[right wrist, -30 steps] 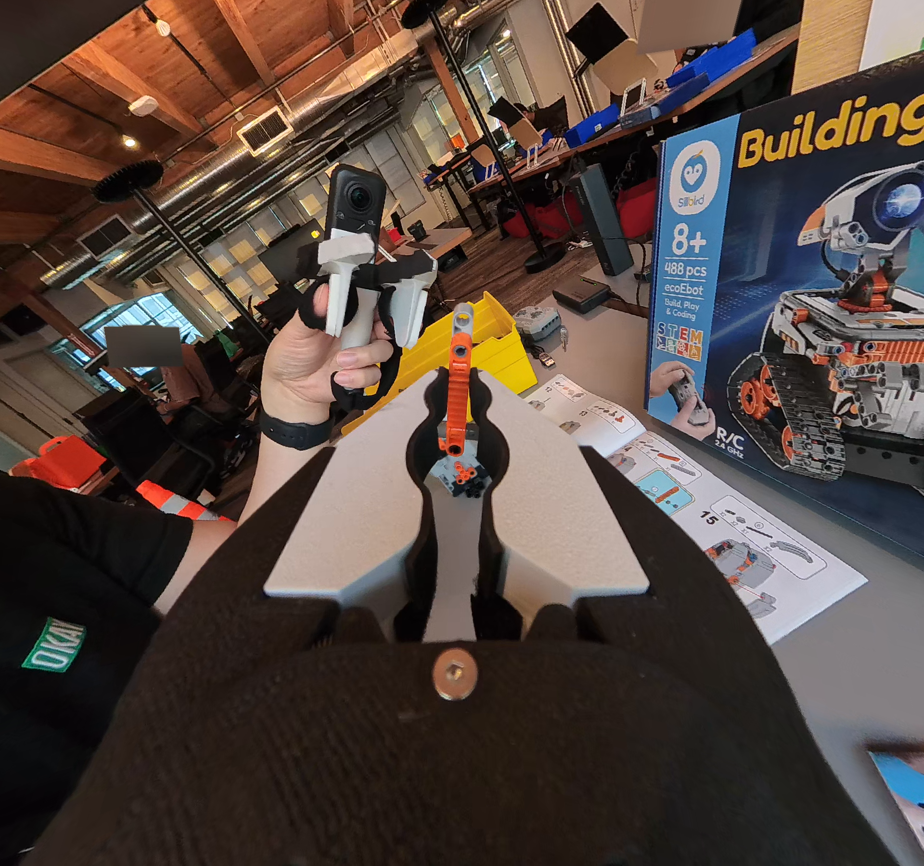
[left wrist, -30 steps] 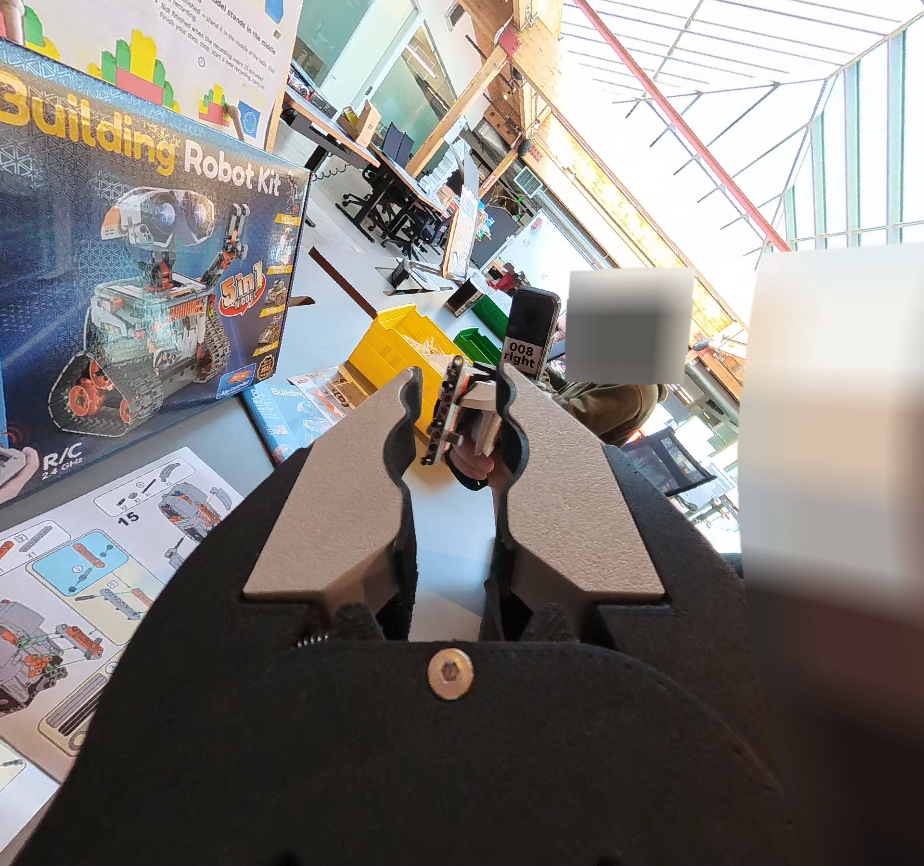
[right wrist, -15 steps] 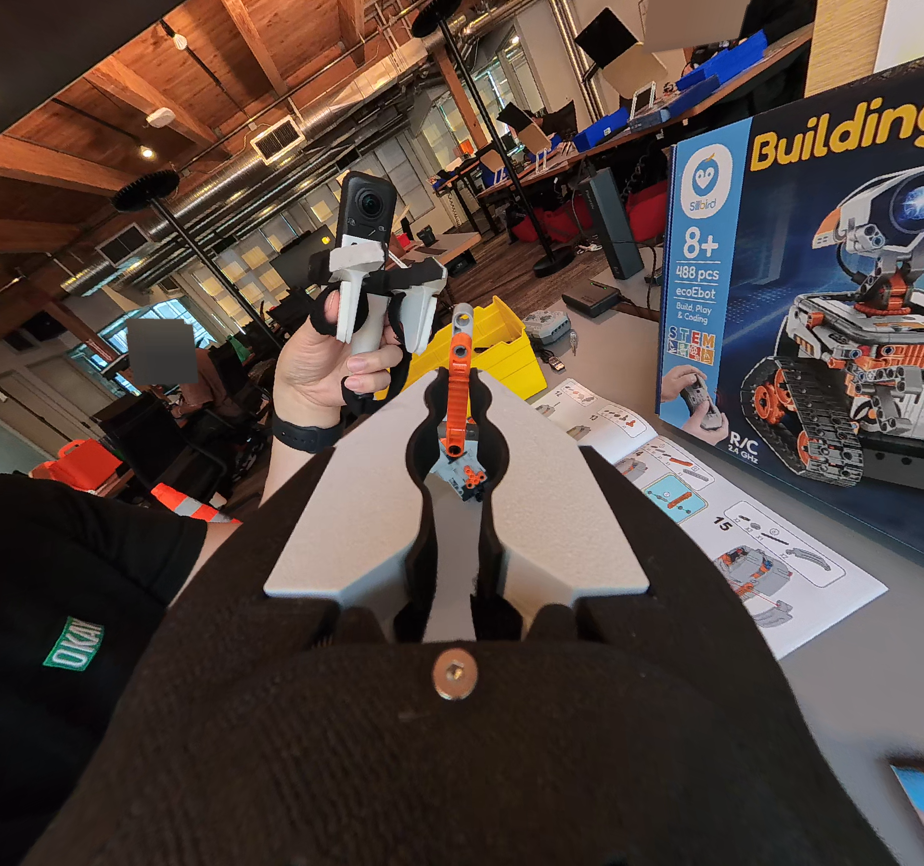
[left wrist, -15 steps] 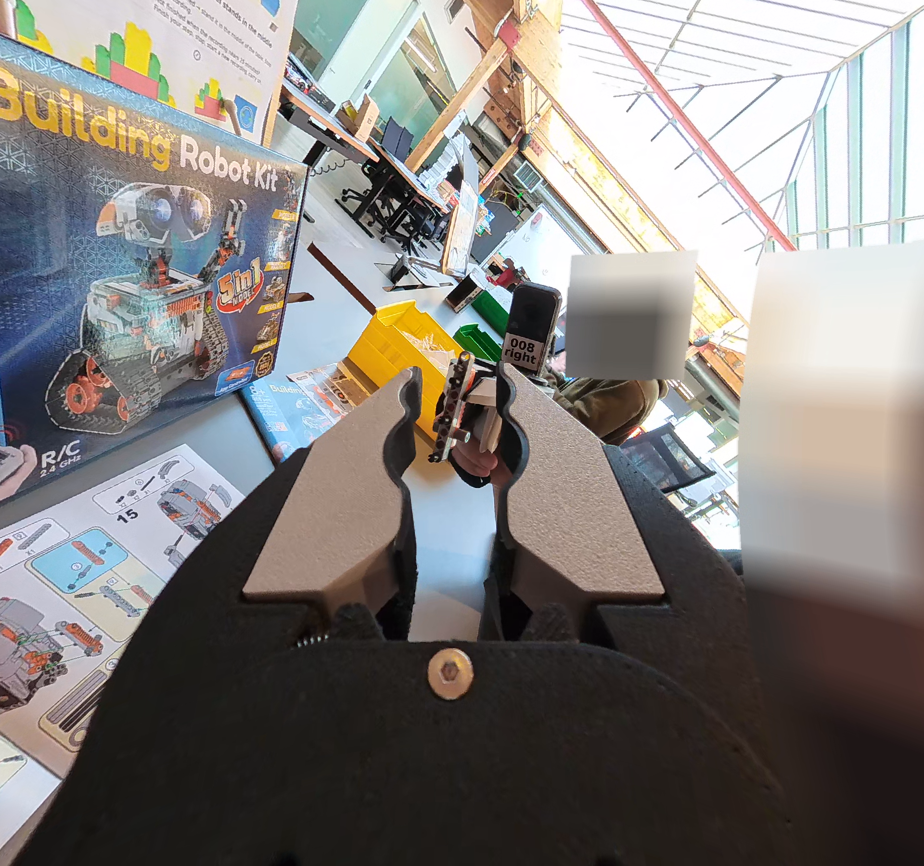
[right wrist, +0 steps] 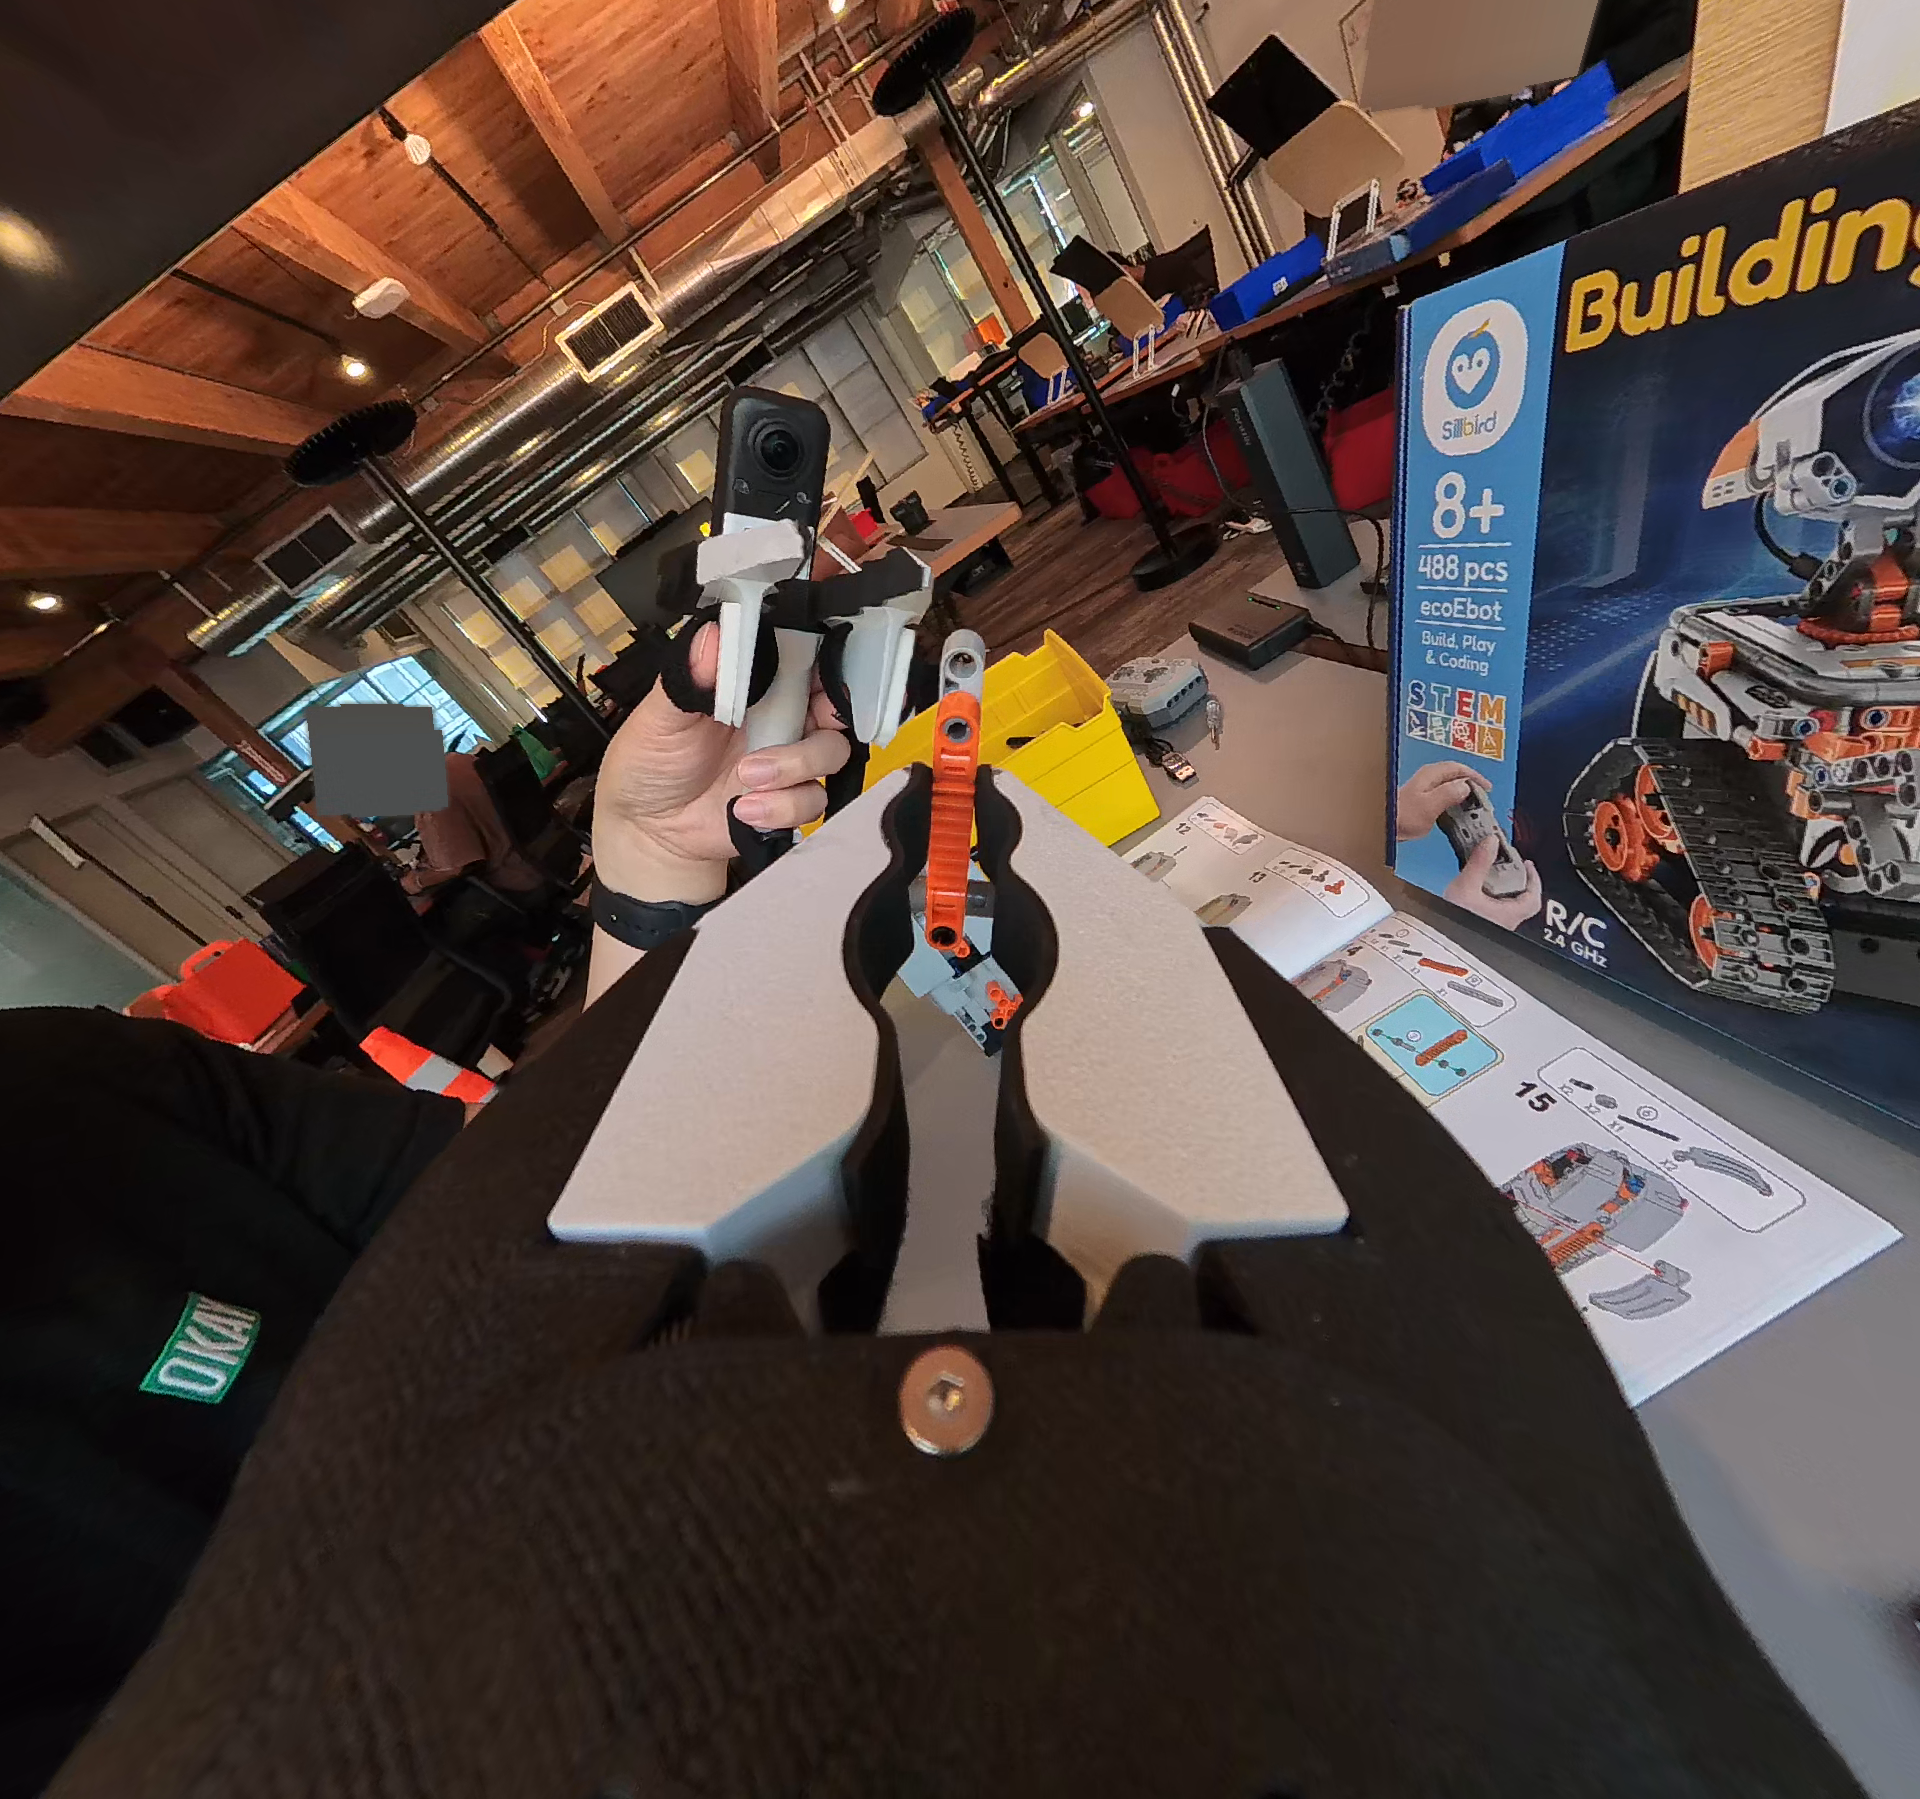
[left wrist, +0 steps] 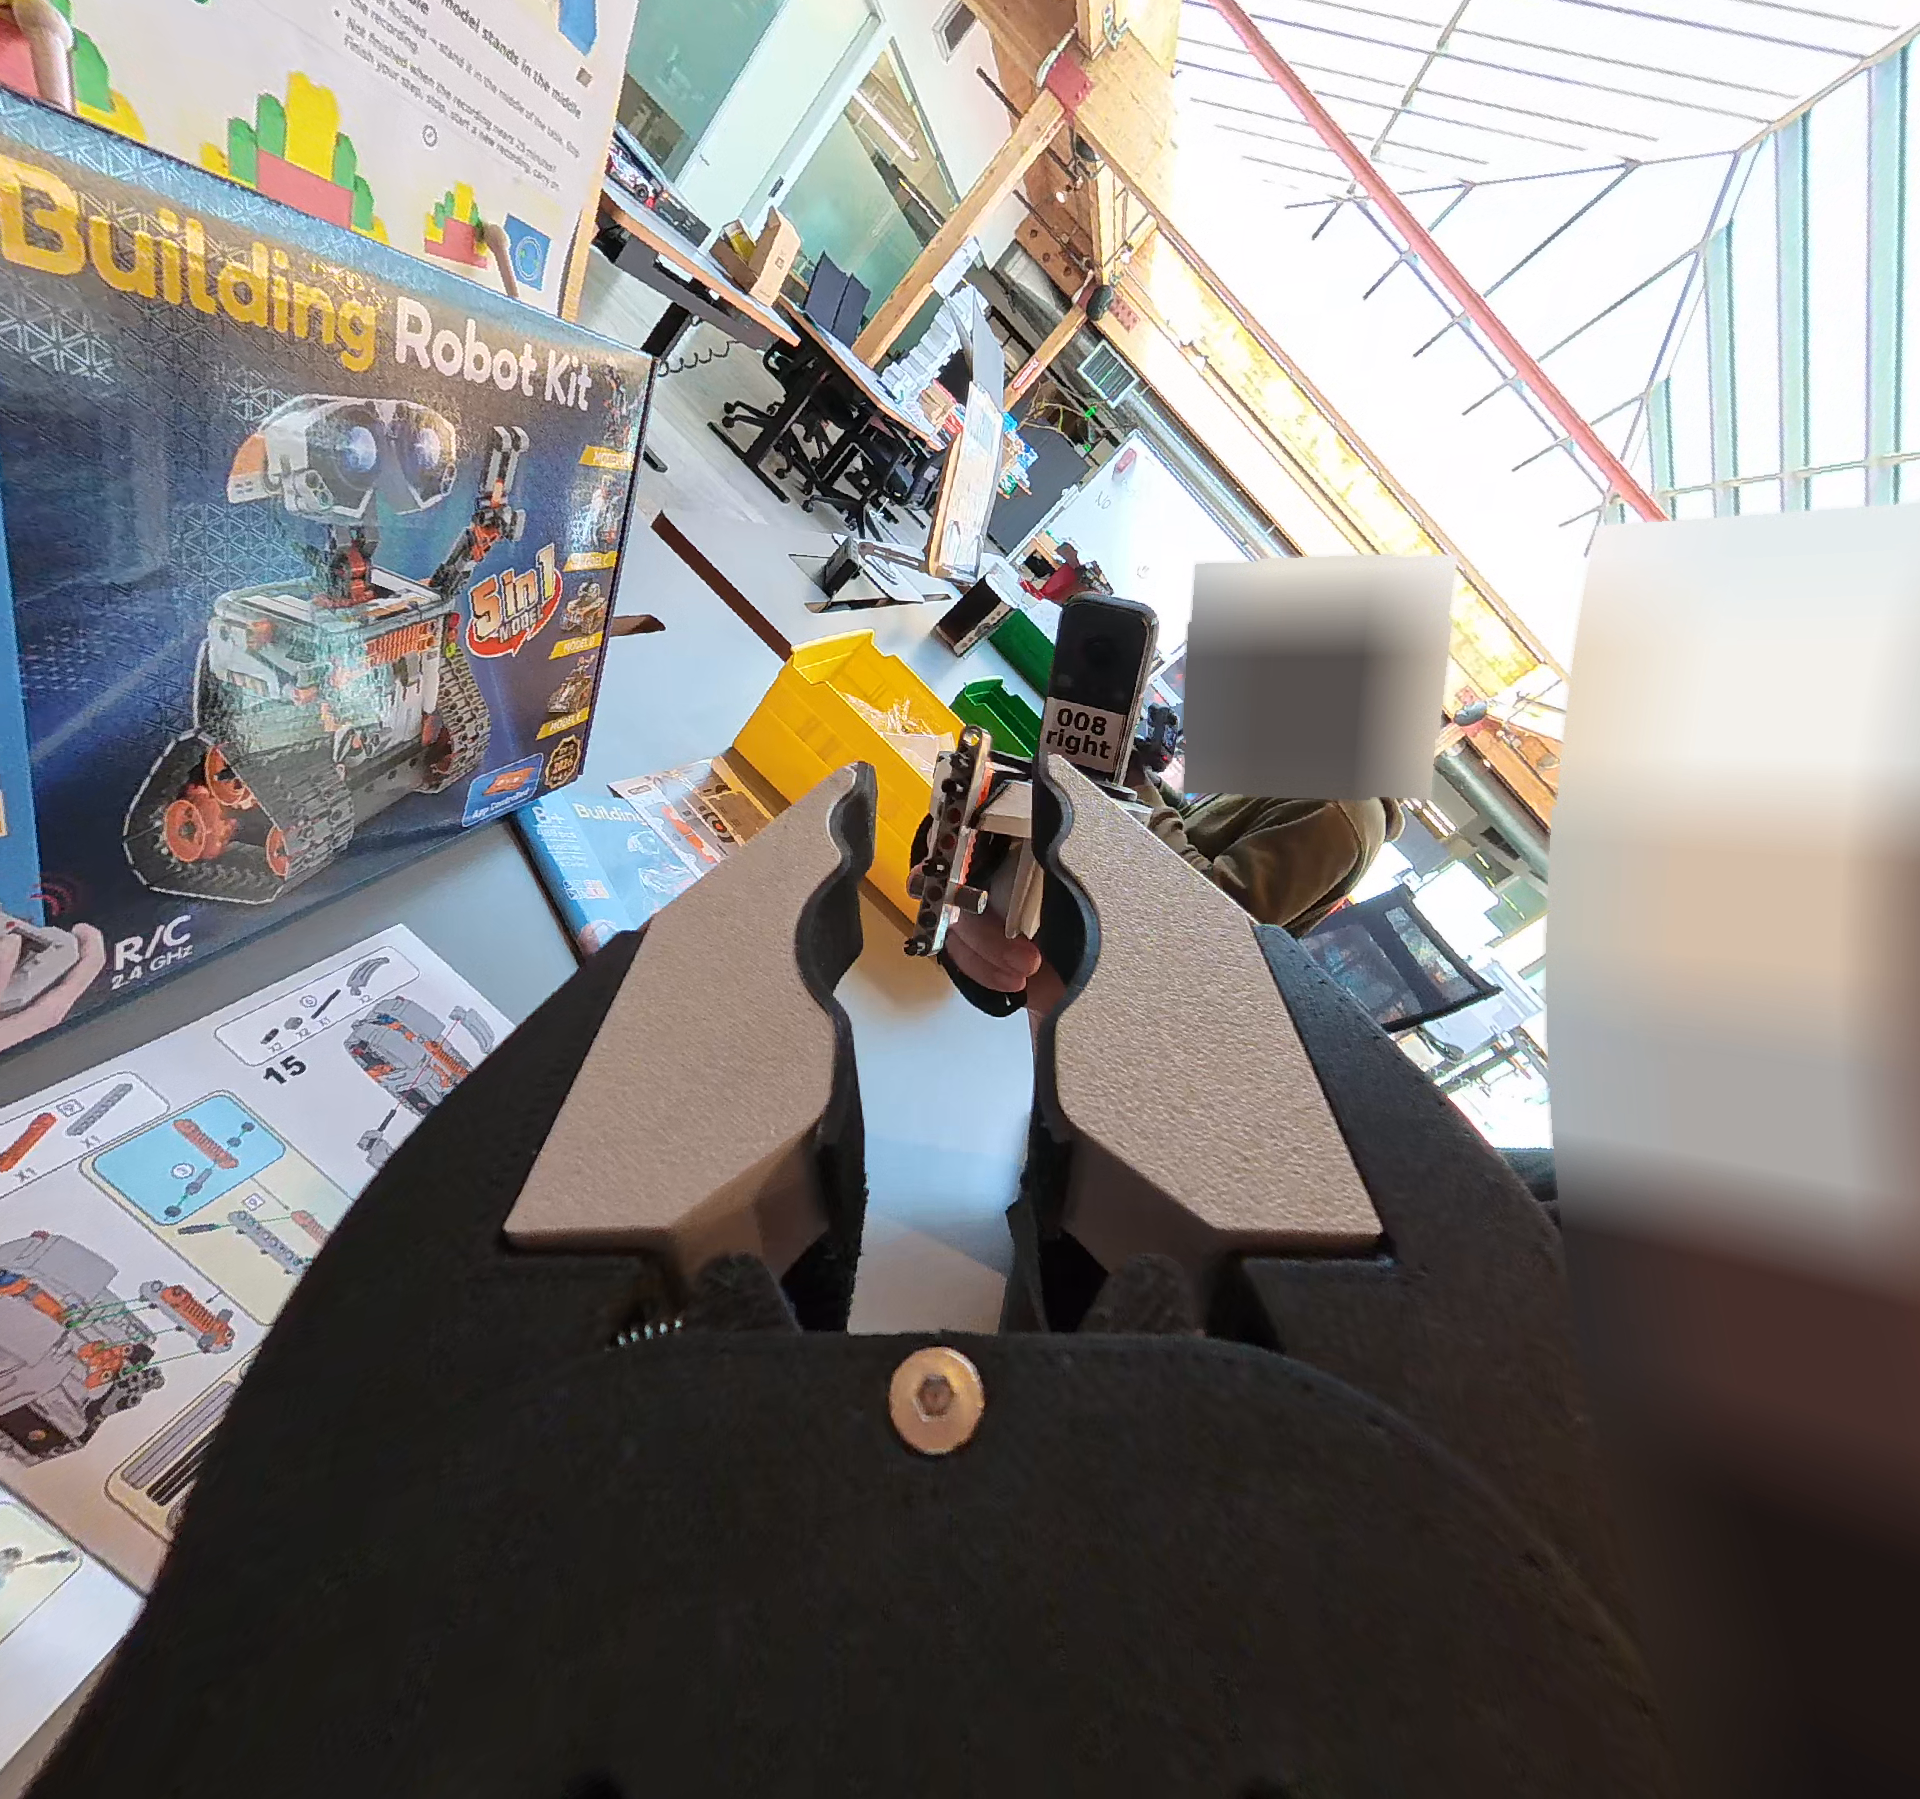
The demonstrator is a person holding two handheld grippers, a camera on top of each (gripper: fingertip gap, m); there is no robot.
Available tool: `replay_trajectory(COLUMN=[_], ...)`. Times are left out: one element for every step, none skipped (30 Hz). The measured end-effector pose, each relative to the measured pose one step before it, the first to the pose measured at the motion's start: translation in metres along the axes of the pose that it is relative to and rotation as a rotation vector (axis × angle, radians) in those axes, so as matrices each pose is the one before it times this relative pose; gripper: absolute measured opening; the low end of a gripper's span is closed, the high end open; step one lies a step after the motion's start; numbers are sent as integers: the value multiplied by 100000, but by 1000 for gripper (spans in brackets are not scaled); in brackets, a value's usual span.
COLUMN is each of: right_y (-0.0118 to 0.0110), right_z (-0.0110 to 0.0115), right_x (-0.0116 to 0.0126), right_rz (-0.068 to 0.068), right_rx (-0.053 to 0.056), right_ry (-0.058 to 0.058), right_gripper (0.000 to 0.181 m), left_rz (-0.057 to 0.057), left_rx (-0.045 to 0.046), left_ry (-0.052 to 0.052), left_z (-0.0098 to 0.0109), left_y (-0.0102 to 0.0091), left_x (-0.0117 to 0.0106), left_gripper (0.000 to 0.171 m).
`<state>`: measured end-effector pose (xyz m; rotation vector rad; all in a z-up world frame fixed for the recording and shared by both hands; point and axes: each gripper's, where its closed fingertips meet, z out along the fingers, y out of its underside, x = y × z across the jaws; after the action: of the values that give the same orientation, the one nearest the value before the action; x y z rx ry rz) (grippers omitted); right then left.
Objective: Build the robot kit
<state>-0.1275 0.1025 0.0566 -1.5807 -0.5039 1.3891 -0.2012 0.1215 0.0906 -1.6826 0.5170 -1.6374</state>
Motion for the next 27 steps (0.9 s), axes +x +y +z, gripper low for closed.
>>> replay_trajectory(right_y=[-28,-44,-42,-29,-38,-21,-5,4,17,32,35,39,23,10,9,18,15,-5,7,10,1,12,-13,-26,-22,-29,-22], right_z=[-25,-31,-26,-23,-22,-21,-3,3,10,25,23,24,11,15,0,6,8,-8,1,-7,-2,-8,-24,-18,-32,-27,-33], right_x=[14,-11,-7,12,14,9,22,5,2,18,28,24,15,13,13,22,16,-2,26,40,24,27,35,31,10,22,16], right_rz=[307,296,239,161,54,7,35,84,73,25,-8,62,109,96,19,-32,15,-10,-10,41,56,58,-22,-47,16,8,-24], right_rx=[185,217,191,156,155,90,42,0,-20,-118,-140,-112,-36,0,-40,-84,-61,16,-24,-45,25,-58,-2,92,76,91,114], right_ry=[-128,-292,-181,-4,-2,12,59,-18,-63,4,59,30,-47,-33,7,63,43,-36,88,94,-12,15,124,87,3,32,81], right_gripper=[5,5,5,5,5,5,5,5,5,5,5,5,5,5,5,5,5,5,5,5,5,5,5,5,5,5,5], left_rz=[58,44,6,-9,19,67,99,95,67,48,69,116,118,22,-59,-66,-30,40,69,46,-5,-16,32,93,131,148,118], left_rx=[41,249,582,759,676,471,325,295,299,239,142,119,167,227,270,261,202,180,153,84,27,42,71,54,35,84,154], left_ry=[-101,-172,-226,-211,-149,-129,-157,-127,-15,76,45,-26,-53,-36,22,50,32,-9,-37,39,124,126,75,40,35,59,101], left_z=[-95,-120,-155,-175,-161,-136,-127,-115,-81,-50,-48,-42,-57,-55,-31,-12,-14,-24,-22,-33,-15,-33,-19,-12,-4,-9,-35], left_y=[-40,-70,-129,-155,-141,-112,-81,-81,-60,-44,-21,-37,-56,-65,-74,-60,-51,-13,-23,-22,-44,-30,-18,-14,-8,-25,-36], left_x=[-2,-22,-34,-14,-5,6,-5,-21,16,63,52,17,17,40,63,49,31,14,7,-3,-8,27,48,54,52,59,71], left_gripper=[27,28,28,28,27,28,27,28,28,28,28,28,28,28,28,28,27,27,28,28,27,27,27,27,28,27,27])
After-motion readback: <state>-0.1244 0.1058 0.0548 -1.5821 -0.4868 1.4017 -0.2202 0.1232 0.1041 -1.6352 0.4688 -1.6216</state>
